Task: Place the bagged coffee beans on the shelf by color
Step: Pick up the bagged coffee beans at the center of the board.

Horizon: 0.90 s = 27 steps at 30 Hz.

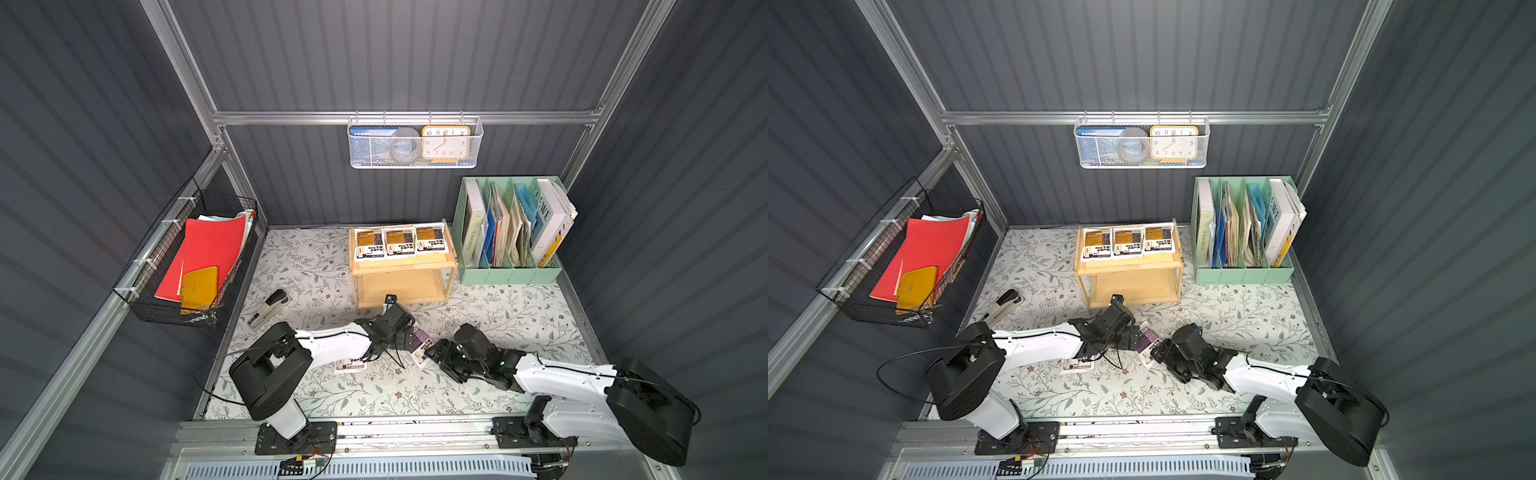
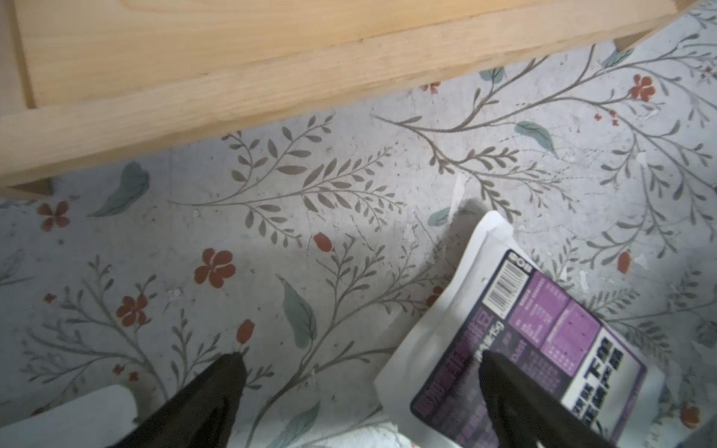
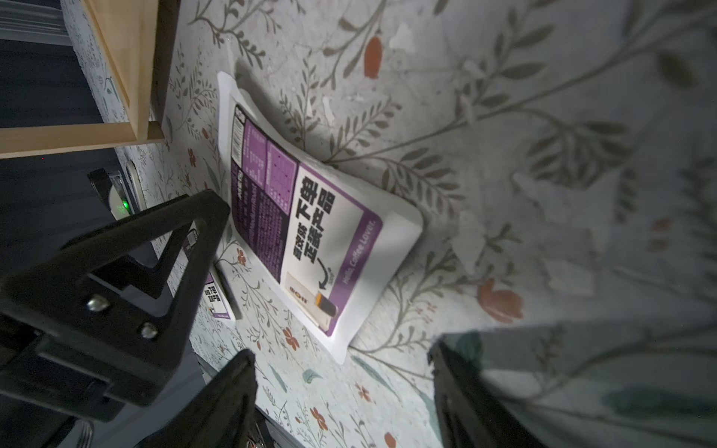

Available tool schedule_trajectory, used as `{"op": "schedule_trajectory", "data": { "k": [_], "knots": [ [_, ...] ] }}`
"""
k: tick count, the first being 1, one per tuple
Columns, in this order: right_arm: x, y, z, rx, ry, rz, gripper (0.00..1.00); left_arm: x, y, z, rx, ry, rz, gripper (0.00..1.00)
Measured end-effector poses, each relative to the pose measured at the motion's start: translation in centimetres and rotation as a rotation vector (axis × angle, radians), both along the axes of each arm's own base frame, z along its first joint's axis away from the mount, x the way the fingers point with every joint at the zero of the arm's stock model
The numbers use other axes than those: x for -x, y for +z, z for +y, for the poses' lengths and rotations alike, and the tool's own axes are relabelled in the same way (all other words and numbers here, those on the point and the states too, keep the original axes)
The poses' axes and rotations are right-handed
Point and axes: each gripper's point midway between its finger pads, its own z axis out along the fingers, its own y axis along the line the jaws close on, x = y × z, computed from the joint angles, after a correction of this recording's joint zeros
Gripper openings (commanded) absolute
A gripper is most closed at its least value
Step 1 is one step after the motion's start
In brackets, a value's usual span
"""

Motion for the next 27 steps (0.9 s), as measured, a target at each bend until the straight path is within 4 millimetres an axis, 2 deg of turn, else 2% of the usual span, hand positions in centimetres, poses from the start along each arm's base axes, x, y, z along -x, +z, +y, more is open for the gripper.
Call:
{"op": "schedule_trajectory", "data": {
  "k": [6,12,16,19,27],
  "knots": [
    [-1.0,0.1,1.3,-0.061,-0.010,-0.019,0.75,0.0,-1.0,0.3,-0.032,0.000,0.010,1.00],
    [-1.8,0.1,2.5,-0.137,-0.025,-0.041,0.75,-0.1,-1.1,0.3,-0.039,0.003,0.002,1.00],
    [-2.3,0.1,3.2,-0.173,-0.031,-0.052,0.70,-0.2,-1.1,0.4,-0.039,0.004,0.001,1.00],
    [-2.5,-0.2,3.5,-0.190,-0.035,-0.054,0.61,-0.2,-1.1,0.4,-0.039,0.005,0.000,1.00],
    [-2.0,-1.4,3.2,-0.194,-0.040,-0.028,0.22,-0.1,-1.0,0.5,-0.037,0.006,-0.003,1.00]
  ]
}}
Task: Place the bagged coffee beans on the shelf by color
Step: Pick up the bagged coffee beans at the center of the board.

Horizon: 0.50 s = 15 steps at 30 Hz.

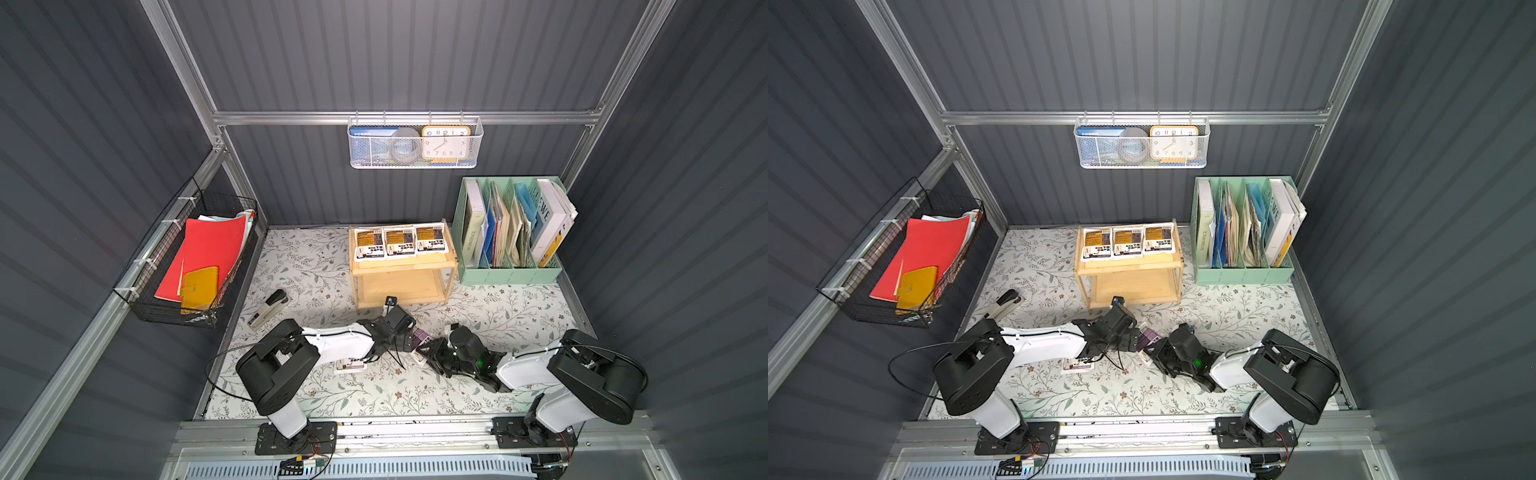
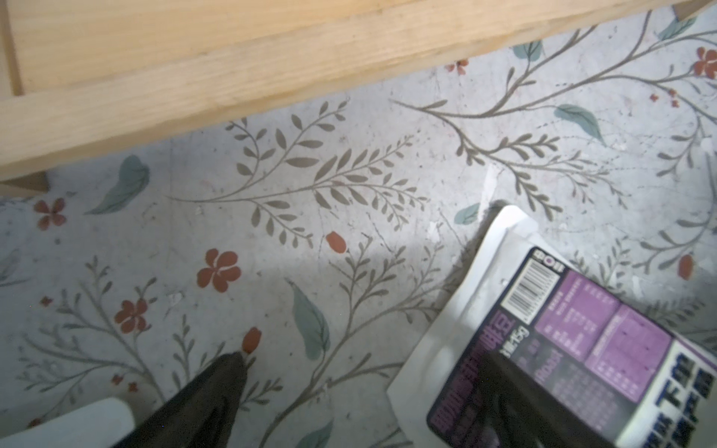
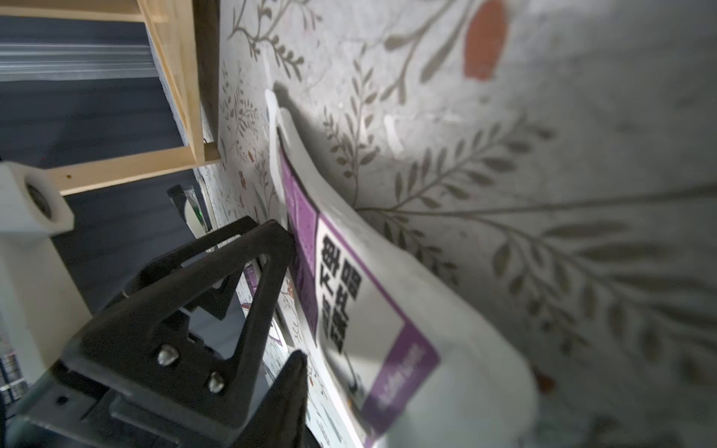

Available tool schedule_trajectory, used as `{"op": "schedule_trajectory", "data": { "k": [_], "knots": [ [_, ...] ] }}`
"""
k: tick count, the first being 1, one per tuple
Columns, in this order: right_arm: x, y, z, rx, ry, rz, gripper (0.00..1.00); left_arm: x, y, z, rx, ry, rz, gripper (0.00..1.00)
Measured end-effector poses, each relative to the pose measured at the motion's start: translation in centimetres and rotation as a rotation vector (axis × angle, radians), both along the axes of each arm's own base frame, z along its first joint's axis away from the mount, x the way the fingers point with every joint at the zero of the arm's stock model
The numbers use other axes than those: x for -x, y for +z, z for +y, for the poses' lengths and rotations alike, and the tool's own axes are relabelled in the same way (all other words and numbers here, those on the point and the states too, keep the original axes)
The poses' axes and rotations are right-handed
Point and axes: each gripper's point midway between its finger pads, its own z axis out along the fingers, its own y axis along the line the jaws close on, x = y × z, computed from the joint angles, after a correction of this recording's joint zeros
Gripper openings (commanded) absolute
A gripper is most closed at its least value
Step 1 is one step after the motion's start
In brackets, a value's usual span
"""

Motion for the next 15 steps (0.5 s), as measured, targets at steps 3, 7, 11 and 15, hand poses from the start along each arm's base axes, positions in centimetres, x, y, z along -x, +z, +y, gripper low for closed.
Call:
{"op": "schedule_trajectory", "data": {
  "k": [3,7,11,15],
  "knots": [
    [0.3,-0.5,-0.3,0.010,-0.002,0.017,0.11,0.2,0.4,0.2,0.003,0.000,-0.003,1.00],
    [0.6,-0.6,-0.6,0.019,-0.001,0.027,0.00,0.2,2.3,0.3,0.035,0.009,-0.026,1.00],
    [1.1,-0.5,-1.1,0.032,-0.003,0.041,0.00,0.2,5.6,0.4,0.101,0.029,-0.076,1.00],
    [1.8,0.2,-1.5,0.046,0.005,0.046,0.00,0.4,9.0,0.9,0.173,0.063,-0.127,1.00]
  ]
}}
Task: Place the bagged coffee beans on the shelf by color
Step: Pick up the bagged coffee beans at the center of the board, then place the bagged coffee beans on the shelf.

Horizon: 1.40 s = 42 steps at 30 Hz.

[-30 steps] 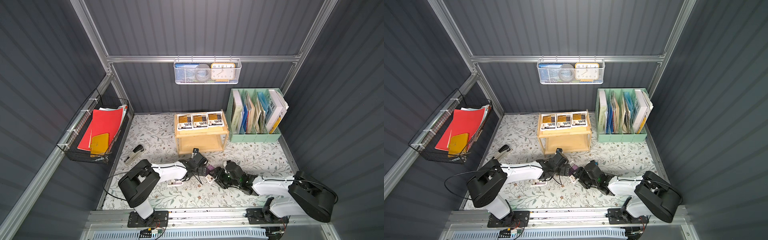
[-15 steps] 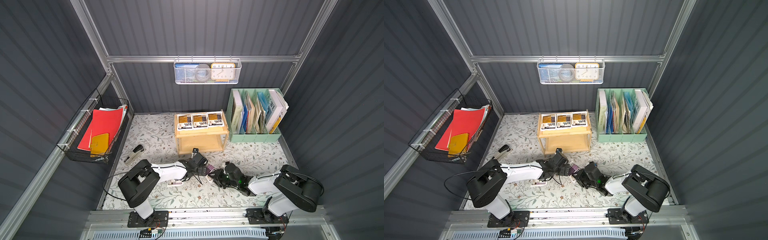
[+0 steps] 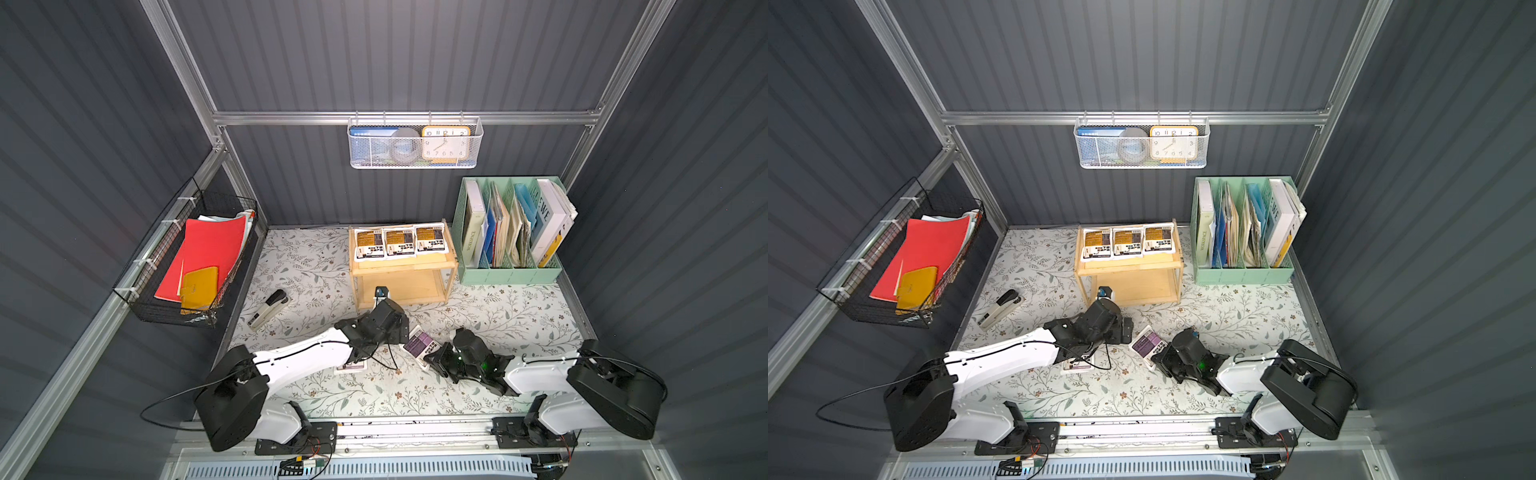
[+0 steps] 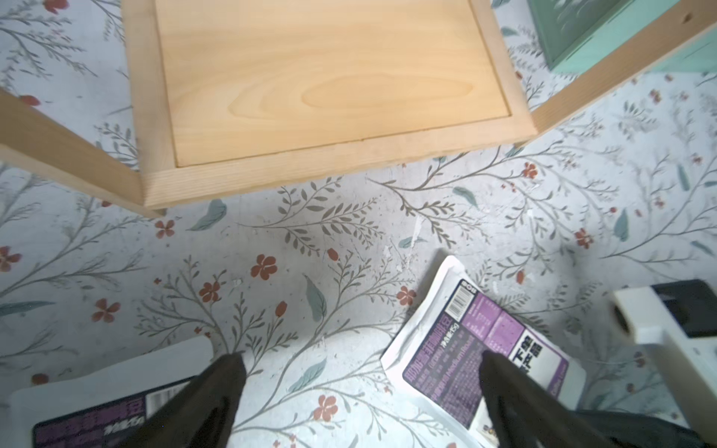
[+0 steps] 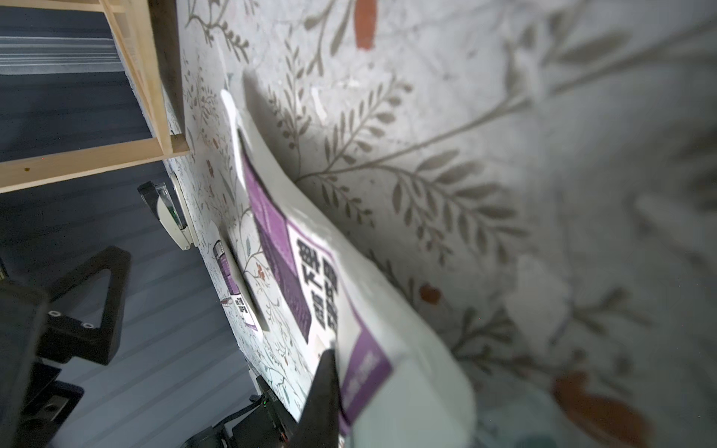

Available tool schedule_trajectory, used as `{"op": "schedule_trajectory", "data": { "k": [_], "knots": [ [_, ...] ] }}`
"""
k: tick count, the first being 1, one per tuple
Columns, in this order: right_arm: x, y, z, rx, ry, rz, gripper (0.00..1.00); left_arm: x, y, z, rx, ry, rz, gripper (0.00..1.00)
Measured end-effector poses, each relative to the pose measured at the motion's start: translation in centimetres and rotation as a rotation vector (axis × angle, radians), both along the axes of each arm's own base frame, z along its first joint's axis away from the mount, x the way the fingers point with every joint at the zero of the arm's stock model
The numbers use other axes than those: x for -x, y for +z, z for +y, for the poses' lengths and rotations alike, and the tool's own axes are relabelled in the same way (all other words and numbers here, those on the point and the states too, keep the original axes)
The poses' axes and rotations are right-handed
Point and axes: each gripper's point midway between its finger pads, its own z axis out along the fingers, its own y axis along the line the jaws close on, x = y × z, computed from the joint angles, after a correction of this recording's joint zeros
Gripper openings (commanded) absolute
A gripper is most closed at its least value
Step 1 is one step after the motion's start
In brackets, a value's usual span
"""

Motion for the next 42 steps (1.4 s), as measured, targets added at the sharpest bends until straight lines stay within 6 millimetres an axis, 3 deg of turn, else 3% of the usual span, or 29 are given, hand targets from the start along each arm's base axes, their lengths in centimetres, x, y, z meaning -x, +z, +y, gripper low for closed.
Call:
{"op": "schedule_trajectory", "data": {
  "k": [9,20,30,35,42],
  "knots": [
    [0.3,3.5,1.0,-0.002,0.019,-0.054,0.00,1.6,5.8,3.9,0.111,0.148,-0.086,1.00],
    [-2.9,6.0,2.8,-0.031,-0.065,-0.172,0.00,2.6,7.3,9.6,0.085,0.387,-0.134,1.00],
    [-6.8,6.6,5.8,-0.076,-0.134,-0.248,0.00,0.7,9.4,16.9,0.089,0.629,-0.203,1.00],
    [-8.6,6.5,7.7,-0.108,-0.155,-0.267,0.00,-0.6,10.1,18.8,0.090,0.667,-0.215,1.00],
    [-10.8,7.3,9.9,-0.144,-0.184,-0.301,0.00,-3.3,9.3,21.9,0.111,0.721,-0.179,1.00]
  ]
}}
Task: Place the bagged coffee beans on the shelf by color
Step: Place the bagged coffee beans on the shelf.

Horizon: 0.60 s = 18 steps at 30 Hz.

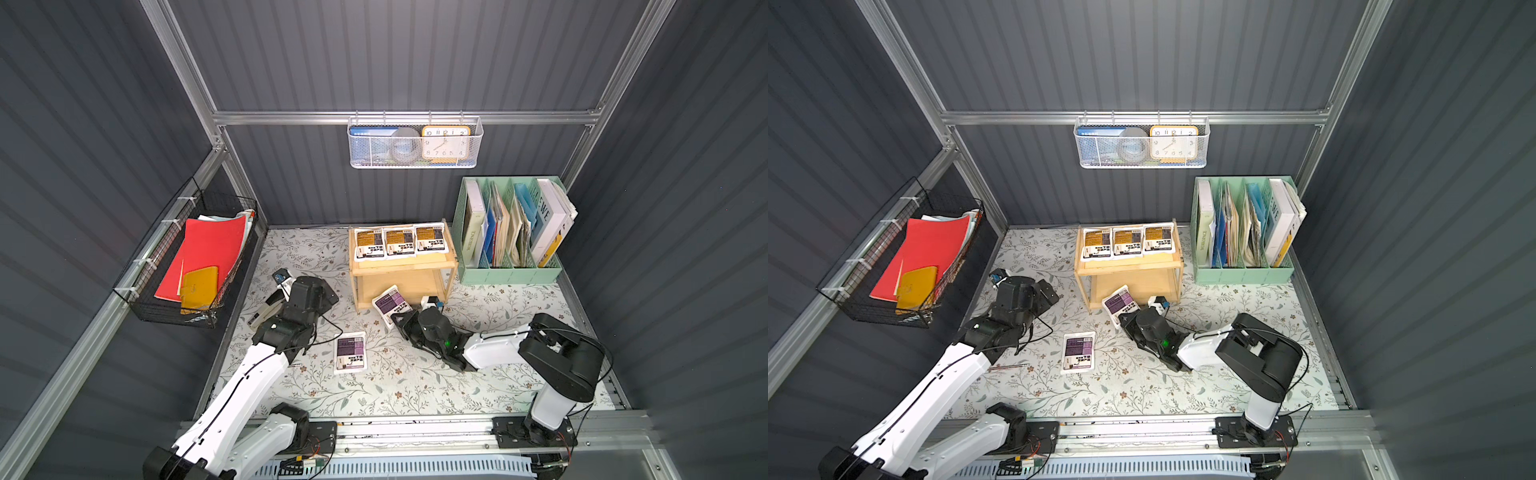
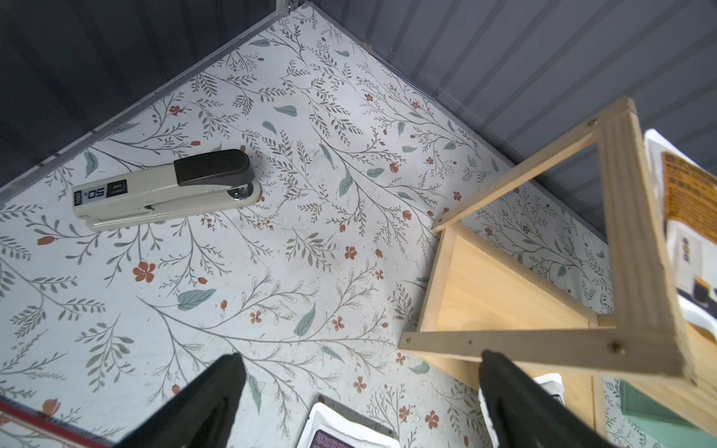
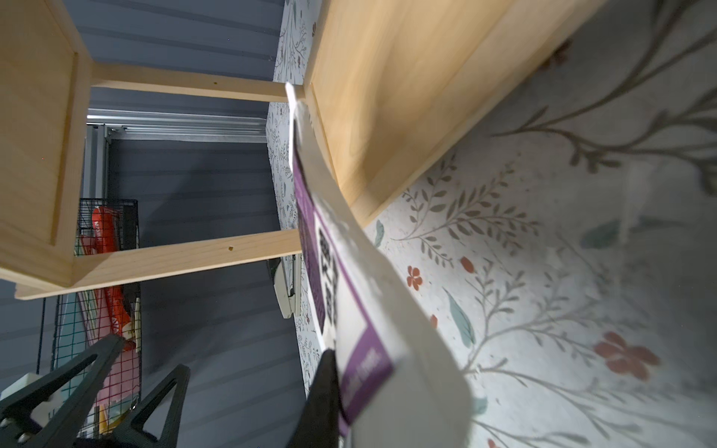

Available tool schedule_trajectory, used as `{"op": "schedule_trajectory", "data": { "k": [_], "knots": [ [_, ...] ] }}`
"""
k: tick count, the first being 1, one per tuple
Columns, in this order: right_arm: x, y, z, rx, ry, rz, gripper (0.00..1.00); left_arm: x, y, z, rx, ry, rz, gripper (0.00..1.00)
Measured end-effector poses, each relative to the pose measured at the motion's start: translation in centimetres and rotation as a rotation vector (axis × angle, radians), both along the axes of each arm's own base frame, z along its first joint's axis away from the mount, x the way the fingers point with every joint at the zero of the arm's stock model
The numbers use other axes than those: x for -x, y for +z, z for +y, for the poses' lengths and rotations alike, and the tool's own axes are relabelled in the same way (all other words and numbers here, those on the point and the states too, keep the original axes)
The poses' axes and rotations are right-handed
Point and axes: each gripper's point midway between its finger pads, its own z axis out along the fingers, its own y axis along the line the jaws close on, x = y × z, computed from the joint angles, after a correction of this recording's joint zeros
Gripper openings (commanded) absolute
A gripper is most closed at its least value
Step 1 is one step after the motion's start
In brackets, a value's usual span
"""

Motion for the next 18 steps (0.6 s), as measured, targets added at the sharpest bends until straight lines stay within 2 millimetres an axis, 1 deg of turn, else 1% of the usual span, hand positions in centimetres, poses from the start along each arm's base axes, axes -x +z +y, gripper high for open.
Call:
{"op": "schedule_trajectory", "data": {
  "k": [3,6,11,14,18],
  "knots": [
    [-0.8,0.6,0.7,-0.011,-0.014,-0.016,0.00,-1.5,-0.3,1.5,0.032,0.014,0.006,1.00],
    [-1.8,1.0,1.4,-0.020,-0.031,-0.029,0.00,-3.1,-1.0,3.2,0.075,0.029,0.017,1.00],
    [-3.7,0.4,2.0,-0.014,-0.073,-0.034,0.00,-5.2,-2.7,5.4,0.155,0.039,0.043,1.00],
    [-4.8,0.1,2.4,-0.010,-0.101,-0.035,0.00,-6.2,-3.4,6.2,0.206,0.030,0.046,1.00],
    [-6.3,0.4,3.4,-0.021,-0.132,-0.050,0.00,-7.3,-4.6,6.6,0.271,0.009,0.058,1.00]
  ]
}}
